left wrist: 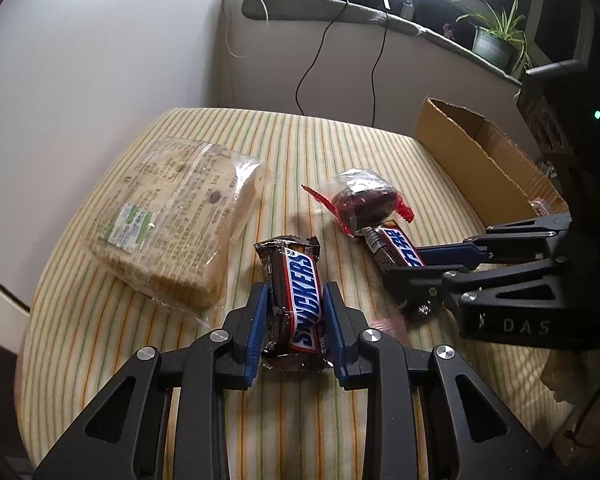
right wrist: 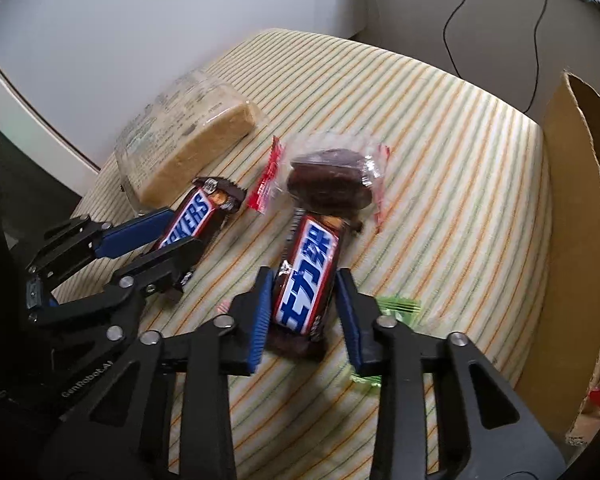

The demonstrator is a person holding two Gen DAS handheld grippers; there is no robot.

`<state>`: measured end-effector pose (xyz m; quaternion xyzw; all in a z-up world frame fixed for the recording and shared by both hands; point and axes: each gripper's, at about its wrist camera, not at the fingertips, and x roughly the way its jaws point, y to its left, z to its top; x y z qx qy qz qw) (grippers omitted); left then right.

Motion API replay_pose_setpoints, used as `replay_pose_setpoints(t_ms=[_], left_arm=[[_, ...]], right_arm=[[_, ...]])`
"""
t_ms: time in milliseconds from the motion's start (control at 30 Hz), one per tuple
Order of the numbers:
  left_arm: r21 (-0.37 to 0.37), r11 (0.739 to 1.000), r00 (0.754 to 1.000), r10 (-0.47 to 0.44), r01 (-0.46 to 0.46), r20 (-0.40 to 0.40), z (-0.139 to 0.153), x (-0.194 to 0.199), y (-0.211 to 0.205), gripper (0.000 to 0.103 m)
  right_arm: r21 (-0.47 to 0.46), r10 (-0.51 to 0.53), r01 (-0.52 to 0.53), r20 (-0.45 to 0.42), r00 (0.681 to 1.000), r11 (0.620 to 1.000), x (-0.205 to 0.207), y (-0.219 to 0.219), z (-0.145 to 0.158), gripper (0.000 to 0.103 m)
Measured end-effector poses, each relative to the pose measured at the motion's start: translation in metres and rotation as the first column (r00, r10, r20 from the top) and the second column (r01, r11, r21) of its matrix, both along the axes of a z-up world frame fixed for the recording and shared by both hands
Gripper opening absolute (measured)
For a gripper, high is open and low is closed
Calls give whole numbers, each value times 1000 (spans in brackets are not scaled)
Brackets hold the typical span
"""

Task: Organize snacks
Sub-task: 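Lift both Snickers bars and carry them over the cardboard box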

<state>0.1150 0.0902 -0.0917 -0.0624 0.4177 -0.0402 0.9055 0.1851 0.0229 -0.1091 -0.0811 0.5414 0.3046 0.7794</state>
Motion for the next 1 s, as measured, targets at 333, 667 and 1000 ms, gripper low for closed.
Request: replay_pose_setpoints(t_ms=[333, 667, 1000], left_arm=[[-60, 998, 999, 13, -11, 31, 10, -6, -2, 27], [-83, 996, 994, -12, 20, 106, 42, -4, -16, 27], [-99, 989, 985, -90, 105, 150, 60, 13, -60, 27]], right_arm=[[68, -35, 34, 17, 999, 997, -5, -33, 10, 30], [164, -84, 69, 85, 993, 984, -6, -80, 54, 30], [187, -175, 145, 158, 972, 972, -8, -140, 85, 30]])
